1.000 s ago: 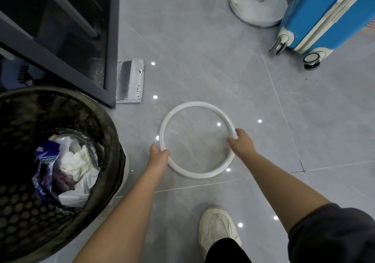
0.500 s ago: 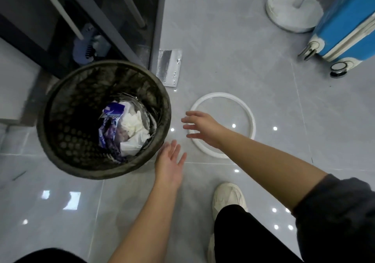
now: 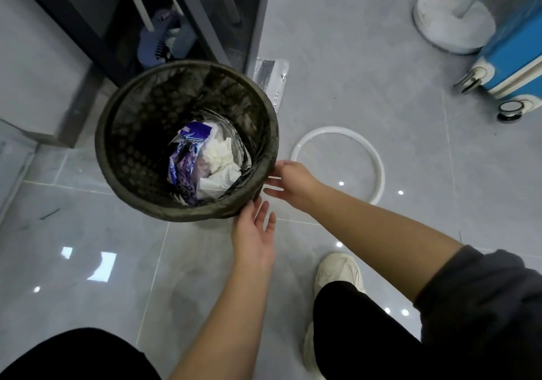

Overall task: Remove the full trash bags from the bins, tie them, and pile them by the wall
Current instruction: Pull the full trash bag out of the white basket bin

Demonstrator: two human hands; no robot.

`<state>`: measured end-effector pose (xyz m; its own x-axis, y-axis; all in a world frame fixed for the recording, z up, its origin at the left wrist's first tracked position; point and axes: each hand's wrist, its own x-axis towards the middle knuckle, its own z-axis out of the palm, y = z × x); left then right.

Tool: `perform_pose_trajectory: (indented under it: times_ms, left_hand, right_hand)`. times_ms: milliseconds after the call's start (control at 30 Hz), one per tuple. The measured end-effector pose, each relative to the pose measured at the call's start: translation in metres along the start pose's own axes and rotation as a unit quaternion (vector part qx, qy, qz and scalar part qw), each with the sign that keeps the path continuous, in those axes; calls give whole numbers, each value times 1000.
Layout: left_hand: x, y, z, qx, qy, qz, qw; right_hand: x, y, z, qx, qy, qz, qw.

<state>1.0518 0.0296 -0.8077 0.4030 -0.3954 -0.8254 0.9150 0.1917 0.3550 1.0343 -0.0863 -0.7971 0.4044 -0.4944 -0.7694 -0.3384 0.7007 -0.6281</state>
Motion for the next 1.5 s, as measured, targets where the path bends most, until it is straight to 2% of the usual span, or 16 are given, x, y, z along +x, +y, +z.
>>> perform_pose_trajectory:
  times_ms: [267,400,467,533,600,700,867,933,967,1033,1067,1133,1167,1200,1300,1500]
  left_hand:
    - [-60,10,19,44,-42,-18,998]
    - [-81,26,28,40,-56,-9,998]
    - [-85,36,31,54,-54,3,997]
    - [-89,48,33,94,-38,21,995]
    - [-89,60,34,158,-18,40,986]
    - [-89,79,34,253,-8,75,965]
    - [-81,104,27,370,-16,123,921]
    - [-78,113,19,482,-27,204,852]
    - [-76,118,15,570,-32,270,776]
    - [-72,124,6,744,-21,373,554]
    - [-70,127,4,788,-12,402,467]
    - [-64,132,4,810,-7,432,396]
    - [-60,135,4,802,-19,445,398]
    - [-57,139,4,782,-38,451,429]
    - [-50,149,2,694,-91,408,587]
    - [-51,183,5,701,-182,384,573]
  right_hand:
    - [-35,-11,1,27,33,-16,999]
    - [-59,-32,1,34,66,-88,993]
    - [-72,-42,4,-39,70,-156,985]
    - [-80,-47,4,-214,73,-271,936]
    - [-85,-48,0,-424,35,-371,826]
    - [-80,-50,-4,-604,-26,-398,690]
    - [-70,-55,1,-612,-55,-430,662]
    - [-69,-57,1,-593,-65,-427,679]
    - [-69,-58,1,-580,-69,-426,691]
    - [-69,-58,1,-556,-70,-425,711]
    - [-69,-59,2,-543,-69,-415,727]
    - [-71,-59,2,-511,-69,-377,769]
    - [-72,-59,2,-497,-71,-363,785]
    - [-72,-59,2,-486,-73,-357,794]
    - [-73,-63,0,-466,-82,-352,808]
    - [-67,-86,-3,-543,-113,-358,751]
